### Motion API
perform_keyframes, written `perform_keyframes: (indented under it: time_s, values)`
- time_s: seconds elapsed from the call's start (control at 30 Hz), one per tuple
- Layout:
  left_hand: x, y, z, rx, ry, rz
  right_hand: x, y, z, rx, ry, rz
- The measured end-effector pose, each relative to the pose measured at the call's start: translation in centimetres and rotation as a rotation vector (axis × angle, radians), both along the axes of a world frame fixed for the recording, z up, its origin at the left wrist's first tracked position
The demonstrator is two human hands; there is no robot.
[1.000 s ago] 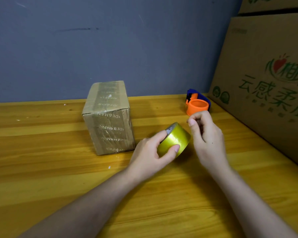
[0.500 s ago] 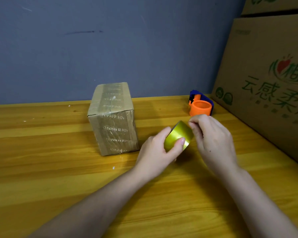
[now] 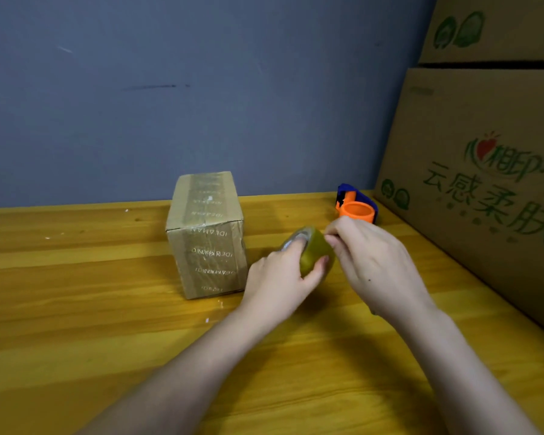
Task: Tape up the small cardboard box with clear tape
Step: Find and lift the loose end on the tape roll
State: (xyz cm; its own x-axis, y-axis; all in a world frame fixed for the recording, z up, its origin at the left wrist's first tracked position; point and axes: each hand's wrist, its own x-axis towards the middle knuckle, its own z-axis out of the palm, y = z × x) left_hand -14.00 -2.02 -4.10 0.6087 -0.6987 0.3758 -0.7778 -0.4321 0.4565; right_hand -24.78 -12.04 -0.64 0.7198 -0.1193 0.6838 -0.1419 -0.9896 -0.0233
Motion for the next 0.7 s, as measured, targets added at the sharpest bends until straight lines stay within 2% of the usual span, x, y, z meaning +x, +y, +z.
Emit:
perform_keyframes:
  time_s: [0.07, 0.1, 0.2, 0.27, 0.3, 0.4, 0.47, 0.57, 0.7]
  values:
    - [0.9, -0.1, 0.1, -0.139, 0.373, -0.091, -0.1, 0.5, 0.7, -0.001, 0.001, 0.027]
    - [1.3, -0.2, 0.0, -0.208, 0.501, -0.135, -0.1, 0.8, 1.1, -0.022, 0.014, 0.036]
    - [1.3, 0.2, 0.4, -0.287, 0.772, -0.242, -0.3, 1.5, 2.6, -0.030, 0.074, 0.031]
    - [0.7, 0.5, 1.1, -0.304, 1.003, -0.318, -0.3, 1.3, 3.8, 0.084, 0.133, 0.024]
    - [0.3, 0.8, 1.4, -0.305, 1.063, -0.335, -0.1, 1.0, 4.3, 0.177, 0.154, 0.036]
    - [-0.3, 1.6, 2.0, -0.325, 1.100, -0.361, 1.0, -0.9, 5.4, 0.486, 0.103, 0.099]
    - [-0.7, 2.4, 2.6, -0.344, 1.122, -0.395, 1.5, -2.1, 6.1, 0.604, 0.102, 0.131]
    - [-1.1, 3.6, 3.3, -0.371, 1.112, -0.437, 1.7, -3.1, 6.9, 0.600, 0.132, 0.136]
    - [-1.6, 4.4, 3.3, -0.390, 0.914, -0.481, 2.1, -3.6, 6.7, 0.596, 0.124, 0.139]
